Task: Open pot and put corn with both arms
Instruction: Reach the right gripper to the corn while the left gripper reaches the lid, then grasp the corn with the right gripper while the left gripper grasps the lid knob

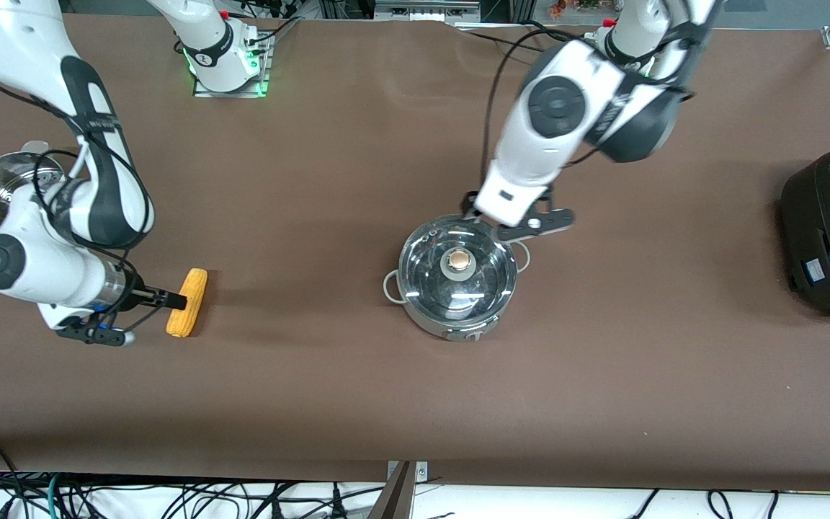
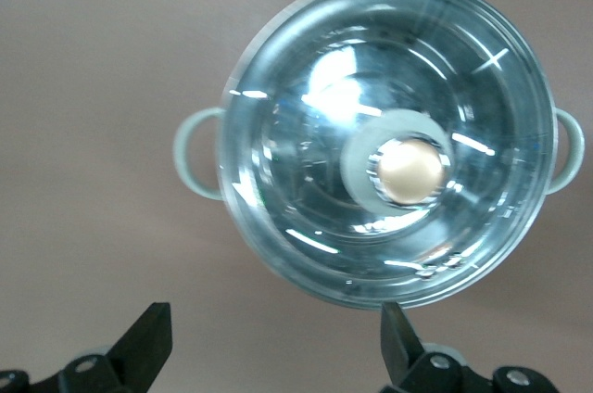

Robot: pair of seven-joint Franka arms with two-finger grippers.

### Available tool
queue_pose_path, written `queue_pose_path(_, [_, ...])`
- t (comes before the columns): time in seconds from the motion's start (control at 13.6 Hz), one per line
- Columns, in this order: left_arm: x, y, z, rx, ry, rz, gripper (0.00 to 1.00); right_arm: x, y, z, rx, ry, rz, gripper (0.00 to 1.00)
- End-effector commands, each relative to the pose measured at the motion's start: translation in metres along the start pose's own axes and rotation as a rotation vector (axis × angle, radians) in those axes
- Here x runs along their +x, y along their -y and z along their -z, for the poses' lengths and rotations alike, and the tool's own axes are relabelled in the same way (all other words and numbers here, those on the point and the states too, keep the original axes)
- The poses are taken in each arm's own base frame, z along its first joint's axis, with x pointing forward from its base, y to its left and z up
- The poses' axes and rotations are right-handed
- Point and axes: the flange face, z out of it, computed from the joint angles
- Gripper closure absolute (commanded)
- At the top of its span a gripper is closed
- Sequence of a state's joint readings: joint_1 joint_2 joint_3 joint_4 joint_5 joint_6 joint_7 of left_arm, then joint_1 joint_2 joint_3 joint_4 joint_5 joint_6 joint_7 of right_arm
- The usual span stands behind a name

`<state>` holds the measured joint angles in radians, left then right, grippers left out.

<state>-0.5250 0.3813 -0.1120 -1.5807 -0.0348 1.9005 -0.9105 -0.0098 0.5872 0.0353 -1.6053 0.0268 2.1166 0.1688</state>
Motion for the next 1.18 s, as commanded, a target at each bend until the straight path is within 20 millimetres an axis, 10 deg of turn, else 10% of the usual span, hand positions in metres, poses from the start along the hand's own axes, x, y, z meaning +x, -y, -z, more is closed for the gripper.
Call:
queue_pose_path(0.0, [0.000, -0.046, -0.021, 0.021, -0.031, 0.044, 0.01, 0.010, 0.002, -0.030, 0.019, -0.010, 0.002, 0.00])
queue_pose_path(1.11, [0.046, -0.058, -0.067, -0.042, -0.128, 0.011, 0.01, 0.001, -0.002, -0.089, 0.010, 0.050, 0.033, 0.00])
